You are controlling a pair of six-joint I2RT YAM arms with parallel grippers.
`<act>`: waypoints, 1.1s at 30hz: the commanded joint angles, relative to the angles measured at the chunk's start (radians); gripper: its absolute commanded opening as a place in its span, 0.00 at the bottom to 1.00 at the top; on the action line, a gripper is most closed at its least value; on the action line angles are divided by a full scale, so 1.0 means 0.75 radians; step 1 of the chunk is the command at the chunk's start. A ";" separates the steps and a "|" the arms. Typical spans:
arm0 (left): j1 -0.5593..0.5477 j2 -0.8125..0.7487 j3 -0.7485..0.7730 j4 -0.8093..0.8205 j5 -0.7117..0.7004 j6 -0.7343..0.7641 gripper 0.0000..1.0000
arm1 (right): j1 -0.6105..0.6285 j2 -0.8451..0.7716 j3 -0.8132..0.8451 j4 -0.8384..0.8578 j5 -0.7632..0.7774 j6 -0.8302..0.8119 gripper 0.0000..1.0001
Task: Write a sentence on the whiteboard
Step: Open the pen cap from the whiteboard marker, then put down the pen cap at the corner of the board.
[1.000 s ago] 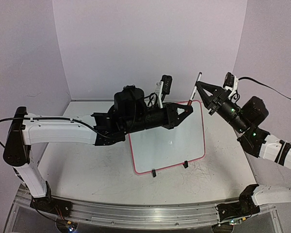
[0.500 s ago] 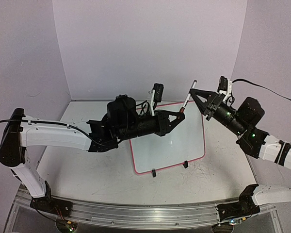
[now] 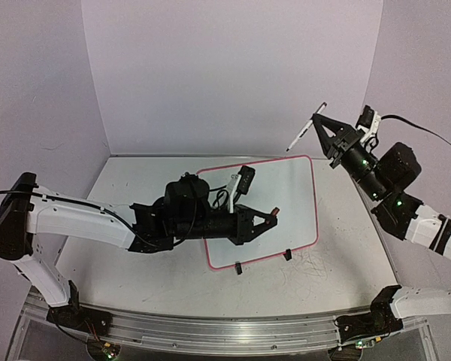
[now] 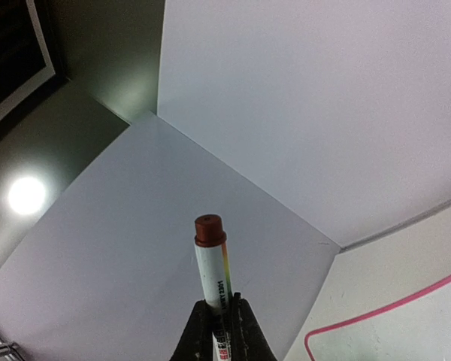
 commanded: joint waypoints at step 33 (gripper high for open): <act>0.342 -0.526 -0.280 -1.216 -1.193 -0.603 0.00 | 0.003 -0.163 0.106 -0.351 0.139 -0.384 0.00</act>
